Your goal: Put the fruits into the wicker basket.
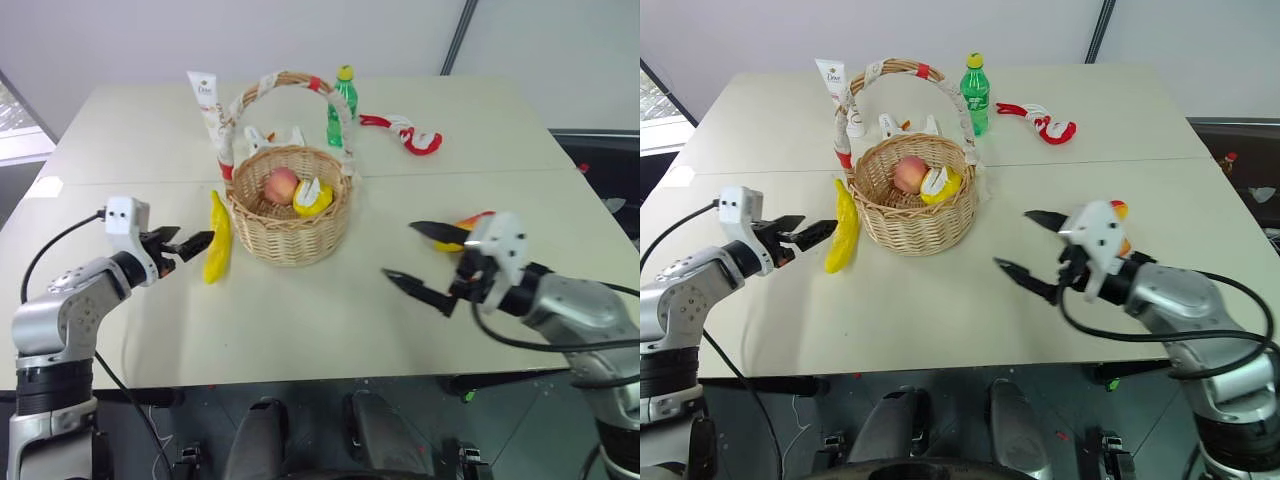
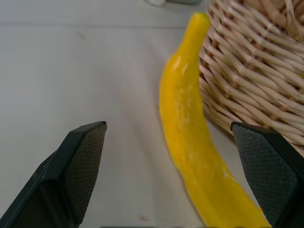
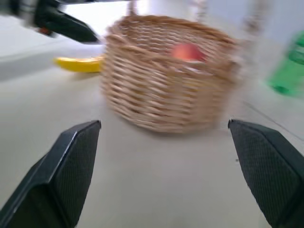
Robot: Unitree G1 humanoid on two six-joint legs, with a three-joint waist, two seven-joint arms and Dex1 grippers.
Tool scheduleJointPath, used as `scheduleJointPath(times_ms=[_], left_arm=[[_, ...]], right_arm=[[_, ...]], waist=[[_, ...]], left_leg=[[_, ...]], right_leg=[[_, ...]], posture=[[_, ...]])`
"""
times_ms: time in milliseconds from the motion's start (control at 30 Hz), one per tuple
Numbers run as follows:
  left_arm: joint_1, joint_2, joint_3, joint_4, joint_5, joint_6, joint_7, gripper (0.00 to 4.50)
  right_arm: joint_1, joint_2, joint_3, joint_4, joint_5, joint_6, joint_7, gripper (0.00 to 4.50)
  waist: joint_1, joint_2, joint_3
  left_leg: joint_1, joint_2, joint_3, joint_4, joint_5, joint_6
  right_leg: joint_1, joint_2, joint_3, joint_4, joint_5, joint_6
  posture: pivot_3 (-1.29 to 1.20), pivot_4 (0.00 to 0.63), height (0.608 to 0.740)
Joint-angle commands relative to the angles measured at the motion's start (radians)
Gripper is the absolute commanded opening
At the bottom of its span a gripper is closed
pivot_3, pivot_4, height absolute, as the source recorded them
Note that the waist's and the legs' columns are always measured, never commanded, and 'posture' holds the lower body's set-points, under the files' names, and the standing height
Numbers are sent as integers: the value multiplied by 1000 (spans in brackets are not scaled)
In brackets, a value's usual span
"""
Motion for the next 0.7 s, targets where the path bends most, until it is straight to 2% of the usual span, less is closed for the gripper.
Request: scheduleJointPath(times_ms=[33, 133, 400, 500, 667, 700], left_arm=[[-52, 12, -34, -40, -4, 126, 53, 4500], [-102, -1, -83, -45, 9, 194, 88, 4500], [-178, -32, -218, 20, 109, 216, 137, 4500], [-178, -32, -234, 38, 150, 187, 144, 3658], [-176, -26, -211, 30, 164, 192, 132, 1219], [-176, -17, -203, 33, 169, 197, 136, 961]], right_arm=[[-31, 15, 68, -37, -19, -11, 4, 4475], [-38, 22, 111, -32, -32, -26, 20, 4475], [-52, 52, 175, -10, -77, -69, 40, 4475], [-62, 67, 190, -1, -93, -77, 36, 4500], [-75, 85, 206, 9, -113, -82, 39, 4500], [-81, 88, 209, 13, -116, -83, 41, 4500]], waist=[[2, 0, 0], [7, -1, 0], [7, -1, 0], [7, -1, 0], [12, -1, 0], [13, -1, 0]], left_leg=[[0, 0, 0, 0, 0, 0], [-1, 0, -1, 0, 0, 0], [0, -1, -1, 0, 0, 0], [0, -1, -1, 0, 0, 0], [0, -1, 0, 0, 0, 0], [0, -1, 0, 0, 0, 0]], right_leg=[[0, 0, 0, 0, 0, 0], [0, 0, 0, 0, 0, 0], [0, 0, 0, 0, 0, 0], [0, 0, 0, 1, 0, 0], [0, 0, 0, 1, 0, 0], [0, -1, 0, 1, 0, 0]], posture=[[0, 150, 740], [0, 150, 740], [0, 150, 740], [0, 150, 740], [0, 150, 740], [0, 150, 740]])
